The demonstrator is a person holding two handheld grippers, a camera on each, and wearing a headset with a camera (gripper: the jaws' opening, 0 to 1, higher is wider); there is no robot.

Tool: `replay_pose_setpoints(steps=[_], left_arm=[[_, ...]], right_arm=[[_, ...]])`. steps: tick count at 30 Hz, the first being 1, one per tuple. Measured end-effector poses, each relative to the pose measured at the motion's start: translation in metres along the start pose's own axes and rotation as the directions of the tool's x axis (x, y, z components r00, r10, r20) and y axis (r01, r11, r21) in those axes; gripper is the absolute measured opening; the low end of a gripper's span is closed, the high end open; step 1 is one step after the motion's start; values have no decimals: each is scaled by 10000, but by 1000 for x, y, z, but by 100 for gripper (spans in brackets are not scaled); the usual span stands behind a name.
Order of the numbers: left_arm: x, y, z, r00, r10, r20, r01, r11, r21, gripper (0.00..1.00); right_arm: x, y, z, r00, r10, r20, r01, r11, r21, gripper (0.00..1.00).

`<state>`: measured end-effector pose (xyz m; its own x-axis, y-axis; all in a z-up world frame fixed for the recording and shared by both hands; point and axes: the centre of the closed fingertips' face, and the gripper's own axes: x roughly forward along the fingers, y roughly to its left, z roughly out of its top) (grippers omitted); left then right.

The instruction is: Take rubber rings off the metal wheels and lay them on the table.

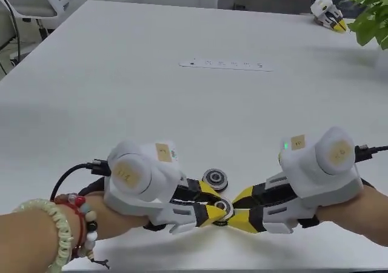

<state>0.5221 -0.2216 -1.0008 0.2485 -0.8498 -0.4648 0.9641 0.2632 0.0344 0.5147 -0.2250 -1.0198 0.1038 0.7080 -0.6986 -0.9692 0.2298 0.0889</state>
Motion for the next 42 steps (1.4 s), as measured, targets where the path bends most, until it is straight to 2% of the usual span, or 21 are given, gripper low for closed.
replay_pose_setpoints(steps=[1, 2, 3, 4, 7, 11, 13, 16, 25, 27, 29, 30, 31, 32, 35, 38, 40, 41, 42], left_arm=[[0, 0, 0, 10000, 3, -1, -3, 10000, 0, 13], [0, 0, 0, 10000, -6, 1, 6, 10000, -3, 13], [0, 0, 0, 10000, 2, 0, -2, 10000, -4, 13], [0, 0, 0, 10000, 6, -5, -6, 10000, -11, 13], [0, 0, 0, 10000, 5, 5, -5, 10000, -12, 13], [0, 0, 0, 10000, 27, 9, -27, 10000, -26, 13], [0, 0, 0, 10000, 38, 6, -38, 10000, -21, 13], [0, 0, 0, 10000, 60, 19, -60, 10000, -26, 13], [1, -1, 1, 10000, -25, 14, 24, 9998, 211, 14], [1, -1, 1, 10000, -56, 50, 55, 9999, 115, 14], [1, -2, 1, 9999, -77, 70, 76, 9999, 137, 14], [1, -2, 1, 9999, -83, 70, 82, 9998, 157, 14], [1, -2, 1, 9999, -95, 65, 94, 9998, 178, 14], [1, -2, 1, 9999, -108, 58, 107, 9997, 214, 14], [1, -3, 1, 9999, -147, 34, 146, 9995, 278, 14], [1, -5, 1, 9997, -252, 56, 250, 9993, 280, 14], [1, -5, 1, 9996, -274, 66, 272, 9991, 311, 14], [1, -5, 0, 9996, -274, 53, 272, 9991, 321, 14], [1, -5, 0, 9996, -270, 53, 268, 9991, 322, 14]], right_arm=[[-1, -1, -2, 10000, -19, -73, 18, 9999, -108, 8], [-2, -7, -5, 9990, -349, -287, 338, 9988, -360, 1], [-1, -2, -1, 10000, -89, -31, 88, 9994, -338, 1], [-1, -3, -2, 9998, -135, -109, 135, 9999, -82, 1], [-1, -3, -2, 9997, -178, -176, 173, 9995, -266, 1], [-1, -6, -2, 9988, -362, -343, 357, 9993, -144, 0], [-3, -8, -3, 9980, -495, -398, 531, 9942, 940, 0], [-5, -11, -4, 9984, -477, -307, 522, 9846, 1669, 0], [-9, -13, -2, 9992, -392, -15, 383, 9669, 2521, 0], [-10, -13, -2, 9994, -326, 91, 287, 9582, 2846, 0], [-10, -13, -1, 9991, -210, 367, 74, 9410, 3382, 0], [-10, -12, -1, 9981, -107, 609, -142, 9187, 3946, 0], [-10, -12, -1, 9977, -85, 669, -199, 9110, 4118, 0], [-11, -12, -1, 9964, 11, 852, -396, 8910, 4522, 0], [-11, -7, 0, 9931, 242, 1143, -798, 8551, 5123, 0], [-11, 1, 1, 9857, 696, 1536, -1506, 7735, 6156, 0], [-13, 0, 2, 9844, 659, 1633, -1518, 7876, 5972, 0], [-14, 0, 4, 9829, 623, 1735, -1554, 7863, 5980, 0], [-15, -1, 7, 9773, 619, 2028, -1771, 7644, 6199, 0]])
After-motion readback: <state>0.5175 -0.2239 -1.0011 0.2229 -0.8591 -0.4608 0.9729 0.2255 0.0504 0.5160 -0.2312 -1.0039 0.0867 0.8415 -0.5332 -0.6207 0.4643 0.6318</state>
